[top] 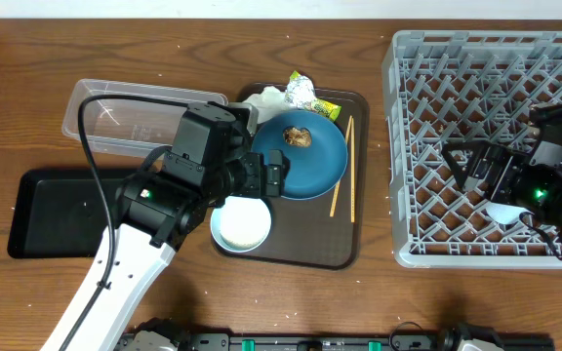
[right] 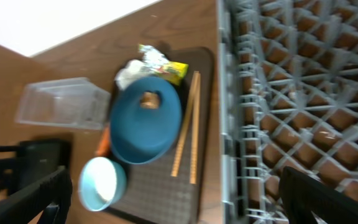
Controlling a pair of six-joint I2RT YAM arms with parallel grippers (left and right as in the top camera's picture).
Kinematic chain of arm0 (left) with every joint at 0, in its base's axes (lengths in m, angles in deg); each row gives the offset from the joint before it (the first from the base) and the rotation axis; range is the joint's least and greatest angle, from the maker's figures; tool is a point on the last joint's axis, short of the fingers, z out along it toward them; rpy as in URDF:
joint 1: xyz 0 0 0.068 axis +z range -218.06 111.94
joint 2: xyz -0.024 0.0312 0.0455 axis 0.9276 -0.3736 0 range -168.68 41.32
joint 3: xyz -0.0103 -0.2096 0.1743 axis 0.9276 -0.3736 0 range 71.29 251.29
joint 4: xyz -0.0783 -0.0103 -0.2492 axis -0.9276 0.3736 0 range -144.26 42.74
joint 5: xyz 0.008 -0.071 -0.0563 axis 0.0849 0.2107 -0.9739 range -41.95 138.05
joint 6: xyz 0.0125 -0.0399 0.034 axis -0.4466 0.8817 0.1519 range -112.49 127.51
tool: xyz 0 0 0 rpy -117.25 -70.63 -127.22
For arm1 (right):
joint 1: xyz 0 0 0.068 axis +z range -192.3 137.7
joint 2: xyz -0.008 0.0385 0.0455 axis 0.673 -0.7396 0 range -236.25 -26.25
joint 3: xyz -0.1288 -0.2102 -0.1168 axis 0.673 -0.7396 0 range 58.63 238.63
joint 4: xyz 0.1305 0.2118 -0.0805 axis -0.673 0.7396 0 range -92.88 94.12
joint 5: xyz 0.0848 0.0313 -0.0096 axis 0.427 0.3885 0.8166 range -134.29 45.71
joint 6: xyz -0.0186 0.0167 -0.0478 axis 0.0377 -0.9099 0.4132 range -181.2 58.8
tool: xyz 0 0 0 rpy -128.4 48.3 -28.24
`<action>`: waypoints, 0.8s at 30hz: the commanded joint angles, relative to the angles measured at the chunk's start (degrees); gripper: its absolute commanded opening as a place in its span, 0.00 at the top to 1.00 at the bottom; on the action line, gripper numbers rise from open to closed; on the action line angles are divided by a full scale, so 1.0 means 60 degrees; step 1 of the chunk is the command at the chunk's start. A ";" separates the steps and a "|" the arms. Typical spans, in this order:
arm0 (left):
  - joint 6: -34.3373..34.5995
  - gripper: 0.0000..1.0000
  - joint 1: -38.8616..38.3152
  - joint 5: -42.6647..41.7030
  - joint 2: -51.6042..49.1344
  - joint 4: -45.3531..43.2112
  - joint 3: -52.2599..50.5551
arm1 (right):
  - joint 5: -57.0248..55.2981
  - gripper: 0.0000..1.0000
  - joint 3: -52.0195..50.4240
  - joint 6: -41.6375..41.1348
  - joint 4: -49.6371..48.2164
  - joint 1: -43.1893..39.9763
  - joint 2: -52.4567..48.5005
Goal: Sort waste into correct bins and load items into the dishwasher rack
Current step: 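Place the pink cup upside down in the dish rack with right gripper, then grasp the rim of the teal plate with the left gripper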
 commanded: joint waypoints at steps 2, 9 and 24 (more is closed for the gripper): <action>-0.0277 0.02 0.0015 0.1461 -0.0324 0.0153 0.0051 | -0.1304 0.01 0.0044 -0.0095 0.0004 0.0200 -0.0193; -0.0849 0.02 -0.0175 0.1574 -0.1632 -0.0437 0.0051 | -0.1322 0.01 0.0044 -0.0098 0.0313 0.0200 -0.0459; -0.1406 0.03 -0.0645 0.2131 -0.5705 -0.4375 0.0051 | -0.1322 0.01 0.0044 -0.0095 0.0780 0.0200 -0.0539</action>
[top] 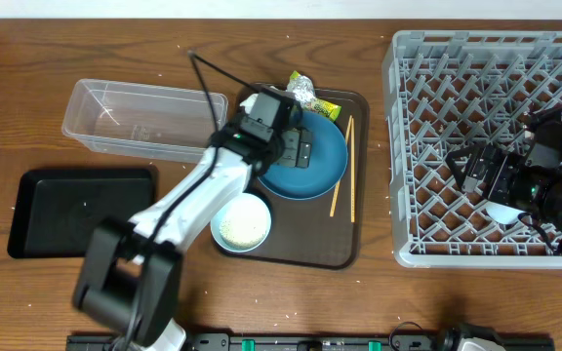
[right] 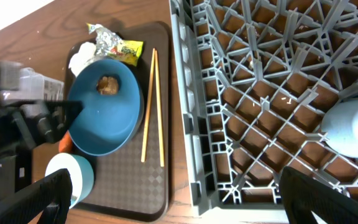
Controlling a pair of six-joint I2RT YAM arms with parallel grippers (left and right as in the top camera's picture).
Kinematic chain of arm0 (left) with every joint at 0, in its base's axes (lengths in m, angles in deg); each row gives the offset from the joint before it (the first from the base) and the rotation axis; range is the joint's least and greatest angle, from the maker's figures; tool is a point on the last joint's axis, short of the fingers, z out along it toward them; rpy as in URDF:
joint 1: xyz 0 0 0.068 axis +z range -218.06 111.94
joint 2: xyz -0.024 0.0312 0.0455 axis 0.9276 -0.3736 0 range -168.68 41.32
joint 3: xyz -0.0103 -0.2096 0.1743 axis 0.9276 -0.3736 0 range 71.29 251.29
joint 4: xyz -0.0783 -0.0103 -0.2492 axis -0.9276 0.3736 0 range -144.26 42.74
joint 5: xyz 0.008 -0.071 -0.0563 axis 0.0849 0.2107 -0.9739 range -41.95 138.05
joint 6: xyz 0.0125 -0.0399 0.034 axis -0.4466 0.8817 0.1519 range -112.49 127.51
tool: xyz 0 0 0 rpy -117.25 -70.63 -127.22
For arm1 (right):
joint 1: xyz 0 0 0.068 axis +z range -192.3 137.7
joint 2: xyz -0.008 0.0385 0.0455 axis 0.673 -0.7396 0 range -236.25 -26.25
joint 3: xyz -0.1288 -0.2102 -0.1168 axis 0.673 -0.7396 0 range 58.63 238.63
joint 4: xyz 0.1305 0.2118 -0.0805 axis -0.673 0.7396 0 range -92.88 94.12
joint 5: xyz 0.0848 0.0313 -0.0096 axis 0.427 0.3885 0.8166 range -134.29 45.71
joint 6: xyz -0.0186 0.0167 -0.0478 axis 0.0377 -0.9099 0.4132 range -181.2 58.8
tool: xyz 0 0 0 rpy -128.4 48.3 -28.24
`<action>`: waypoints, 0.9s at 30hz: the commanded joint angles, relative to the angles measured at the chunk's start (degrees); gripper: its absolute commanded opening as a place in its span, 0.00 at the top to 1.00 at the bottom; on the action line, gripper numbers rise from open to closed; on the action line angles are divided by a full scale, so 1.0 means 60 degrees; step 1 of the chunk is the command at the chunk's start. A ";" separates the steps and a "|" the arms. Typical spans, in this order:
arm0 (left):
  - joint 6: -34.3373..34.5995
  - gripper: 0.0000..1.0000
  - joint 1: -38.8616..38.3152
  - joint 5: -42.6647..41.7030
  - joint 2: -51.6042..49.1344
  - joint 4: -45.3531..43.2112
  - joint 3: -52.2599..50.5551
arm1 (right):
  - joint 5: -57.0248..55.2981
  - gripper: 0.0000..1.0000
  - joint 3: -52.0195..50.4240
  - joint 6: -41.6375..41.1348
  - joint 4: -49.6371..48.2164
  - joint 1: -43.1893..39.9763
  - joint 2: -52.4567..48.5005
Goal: Sort waste into correct bins and load items into the dishwasher rack
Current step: 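Grasp the rim of the teal plate with the left gripper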
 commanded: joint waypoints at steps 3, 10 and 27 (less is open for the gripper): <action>-0.0488 0.07 -0.0098 0.0120 -0.1188 -0.1071 0.0051 | -0.0025 0.01 0.0044 -0.0033 0.0113 0.0109 -0.0047; -0.0648 0.14 -0.0106 0.0117 -0.1887 -0.1705 0.0051 | -0.0025 0.01 0.0044 -0.0033 0.0164 0.0109 -0.0047; -0.0423 0.13 -0.0211 0.1774 0.0579 0.1122 0.0055 | -0.0025 0.01 0.0044 -0.0029 0.0229 0.0109 -0.0047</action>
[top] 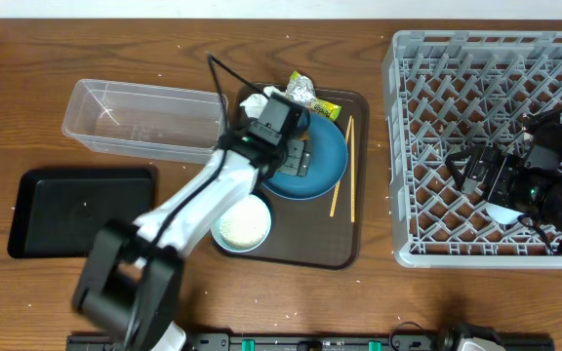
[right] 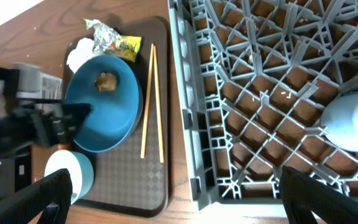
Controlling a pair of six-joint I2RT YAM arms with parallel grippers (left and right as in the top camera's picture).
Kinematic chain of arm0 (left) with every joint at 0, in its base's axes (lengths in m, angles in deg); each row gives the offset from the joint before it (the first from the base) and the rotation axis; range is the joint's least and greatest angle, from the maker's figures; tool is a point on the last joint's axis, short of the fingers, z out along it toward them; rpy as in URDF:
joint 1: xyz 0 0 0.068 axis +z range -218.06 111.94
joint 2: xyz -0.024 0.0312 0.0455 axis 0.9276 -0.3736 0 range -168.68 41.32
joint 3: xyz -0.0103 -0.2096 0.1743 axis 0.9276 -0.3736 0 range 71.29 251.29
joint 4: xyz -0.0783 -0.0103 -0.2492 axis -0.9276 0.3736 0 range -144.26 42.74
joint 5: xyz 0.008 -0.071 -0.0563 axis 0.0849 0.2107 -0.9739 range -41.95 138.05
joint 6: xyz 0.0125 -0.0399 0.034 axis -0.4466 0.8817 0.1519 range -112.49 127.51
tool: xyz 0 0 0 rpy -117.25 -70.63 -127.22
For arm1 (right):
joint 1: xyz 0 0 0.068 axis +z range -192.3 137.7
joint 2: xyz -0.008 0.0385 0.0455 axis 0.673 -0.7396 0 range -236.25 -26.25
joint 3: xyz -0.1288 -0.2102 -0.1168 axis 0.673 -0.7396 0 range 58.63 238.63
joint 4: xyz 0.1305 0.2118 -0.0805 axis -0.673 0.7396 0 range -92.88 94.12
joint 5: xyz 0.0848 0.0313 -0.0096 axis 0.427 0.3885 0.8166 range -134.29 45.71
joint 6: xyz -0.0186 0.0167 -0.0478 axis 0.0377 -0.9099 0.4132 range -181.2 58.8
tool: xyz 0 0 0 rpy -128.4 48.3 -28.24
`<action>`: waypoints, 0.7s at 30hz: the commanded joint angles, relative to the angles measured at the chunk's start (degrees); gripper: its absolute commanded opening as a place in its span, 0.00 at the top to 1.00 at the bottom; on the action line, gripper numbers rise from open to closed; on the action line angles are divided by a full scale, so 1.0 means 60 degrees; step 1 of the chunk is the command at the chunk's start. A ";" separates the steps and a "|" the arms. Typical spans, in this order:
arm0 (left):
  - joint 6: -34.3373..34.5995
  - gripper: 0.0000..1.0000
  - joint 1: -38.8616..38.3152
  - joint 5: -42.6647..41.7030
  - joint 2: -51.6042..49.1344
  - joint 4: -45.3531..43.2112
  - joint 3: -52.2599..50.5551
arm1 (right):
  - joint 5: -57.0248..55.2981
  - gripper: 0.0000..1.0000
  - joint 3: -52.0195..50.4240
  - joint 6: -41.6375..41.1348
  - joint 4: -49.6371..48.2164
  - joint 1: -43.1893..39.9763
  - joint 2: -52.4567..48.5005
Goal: Sort waste into correct bins and load items into the dishwasher rack
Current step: 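Grasp the rim of the teal plate with the left gripper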
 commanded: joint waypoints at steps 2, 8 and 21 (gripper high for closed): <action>0.0393 0.13 0.0262 0.1300 0.0419 0.0820 0.0058 | 0.0000 0.01 0.0044 -0.0029 0.0066 0.0109 -0.0047; 0.1031 0.22 0.0732 0.0036 -0.0433 0.1202 0.0004 | 0.0000 0.01 0.0044 -0.0029 0.0135 0.0109 -0.0047; 0.1086 0.78 0.0790 0.0018 -0.1734 0.0838 0.0004 | 0.0004 0.01 0.0044 0.0000 0.0171 0.0109 -0.0047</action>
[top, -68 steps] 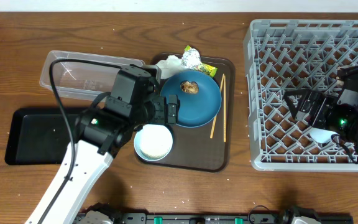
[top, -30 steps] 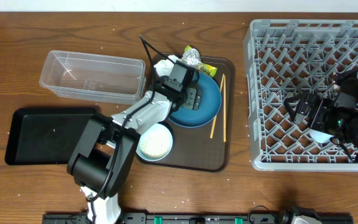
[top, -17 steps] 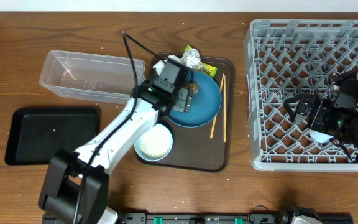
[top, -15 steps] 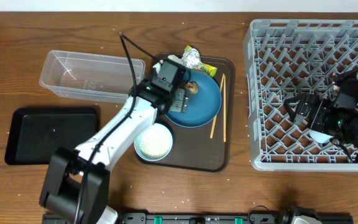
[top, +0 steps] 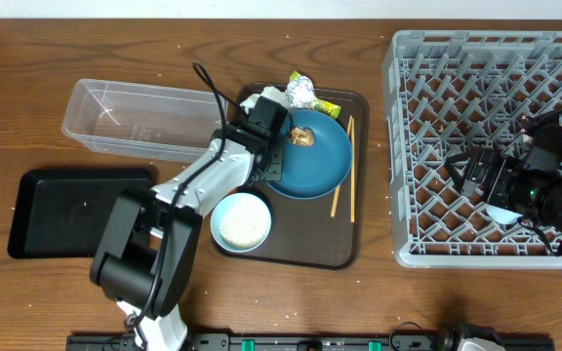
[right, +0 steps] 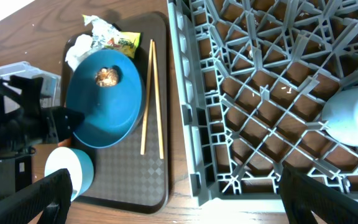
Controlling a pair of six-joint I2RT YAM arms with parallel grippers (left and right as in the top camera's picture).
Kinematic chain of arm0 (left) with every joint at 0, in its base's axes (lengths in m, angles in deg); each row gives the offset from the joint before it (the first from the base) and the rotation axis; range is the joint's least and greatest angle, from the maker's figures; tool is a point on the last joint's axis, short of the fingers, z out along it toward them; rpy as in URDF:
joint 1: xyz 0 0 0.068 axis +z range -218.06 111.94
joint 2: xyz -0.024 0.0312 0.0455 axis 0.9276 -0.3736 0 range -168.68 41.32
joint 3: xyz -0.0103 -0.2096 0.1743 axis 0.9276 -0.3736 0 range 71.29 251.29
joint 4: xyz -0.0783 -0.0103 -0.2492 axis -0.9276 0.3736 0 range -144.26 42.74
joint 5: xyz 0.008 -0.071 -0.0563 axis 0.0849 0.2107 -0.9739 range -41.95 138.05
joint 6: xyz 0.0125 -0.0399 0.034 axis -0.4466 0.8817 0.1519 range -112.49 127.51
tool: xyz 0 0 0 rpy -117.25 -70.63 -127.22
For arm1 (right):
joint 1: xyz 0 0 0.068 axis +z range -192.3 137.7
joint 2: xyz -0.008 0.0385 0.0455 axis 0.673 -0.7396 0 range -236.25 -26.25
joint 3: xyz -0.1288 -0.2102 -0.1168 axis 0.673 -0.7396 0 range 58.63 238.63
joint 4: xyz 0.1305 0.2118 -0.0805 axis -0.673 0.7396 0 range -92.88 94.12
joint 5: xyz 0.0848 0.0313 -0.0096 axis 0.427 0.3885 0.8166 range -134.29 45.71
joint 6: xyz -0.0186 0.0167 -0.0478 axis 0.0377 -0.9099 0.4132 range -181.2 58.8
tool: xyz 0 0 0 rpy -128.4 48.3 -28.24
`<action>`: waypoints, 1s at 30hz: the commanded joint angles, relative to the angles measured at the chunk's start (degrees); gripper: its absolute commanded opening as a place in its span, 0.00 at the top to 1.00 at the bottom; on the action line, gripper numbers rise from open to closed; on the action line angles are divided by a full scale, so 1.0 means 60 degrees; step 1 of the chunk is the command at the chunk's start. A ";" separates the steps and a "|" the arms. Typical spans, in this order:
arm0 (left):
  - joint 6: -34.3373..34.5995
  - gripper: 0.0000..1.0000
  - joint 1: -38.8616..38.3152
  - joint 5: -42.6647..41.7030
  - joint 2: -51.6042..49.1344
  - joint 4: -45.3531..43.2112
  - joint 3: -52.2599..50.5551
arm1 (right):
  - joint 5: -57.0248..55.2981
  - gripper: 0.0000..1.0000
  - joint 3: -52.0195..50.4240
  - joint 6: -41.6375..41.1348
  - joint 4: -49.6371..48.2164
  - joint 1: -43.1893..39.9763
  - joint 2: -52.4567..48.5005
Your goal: Sort waste into correct bins and load items into the dishwasher rack
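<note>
A blue plate (top: 312, 161) with a brown food scrap (top: 301, 136) lies on the brown tray (top: 340, 255). My left gripper (top: 268, 154) is at the plate's left rim, one dark finger (right: 73, 117) reaching the edge. Whether it grips the rim does not show. A foil wrapper (top: 305, 93) and a white napkin (top: 266, 97) sit at the tray's back, wooden chopsticks (top: 342, 171) lie on its right side, and a light blue bowl (top: 242, 221) is at the front. My right gripper (right: 179, 208) hangs open over the grey rack (top: 427, 146), beside a white bowl (right: 353, 118) in it.
A clear plastic bin (top: 135, 119) stands left of the tray, with a black bin (top: 66, 210) in front of it. A small orange piece (right: 64, 144) shows beside the plate's left edge. The rack fills the table's right side.
My left gripper has drawn back from over the plate's left half to its left rim, and the food scrap now shows clear of it. The right gripper has hardly moved.
First my left gripper was at the plate's front-left edge, and my right gripper hung open over the rack beside the white bowl. At the two later moments the left gripper reached over the plate's left half. Now it is at the rim. The right gripper has stayed open.
</note>
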 commanded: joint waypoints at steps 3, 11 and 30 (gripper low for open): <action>0.0015 0.86 0.0029 -0.0029 -0.0583 -0.0273 -0.0007 | 0.0007 0.01 0.0044 0.0004 0.0055 0.0109 -0.0047; 0.0018 0.94 0.0040 -0.0029 0.0423 0.0087 0.0095 | 0.0004 0.01 0.0044 0.0004 0.0098 0.0109 -0.0047; 0.0477 0.94 0.1581 0.4357 0.7224 0.5446 0.0127 | 0.0044 0.01 0.0044 0.0069 0.0153 0.0109 -0.0047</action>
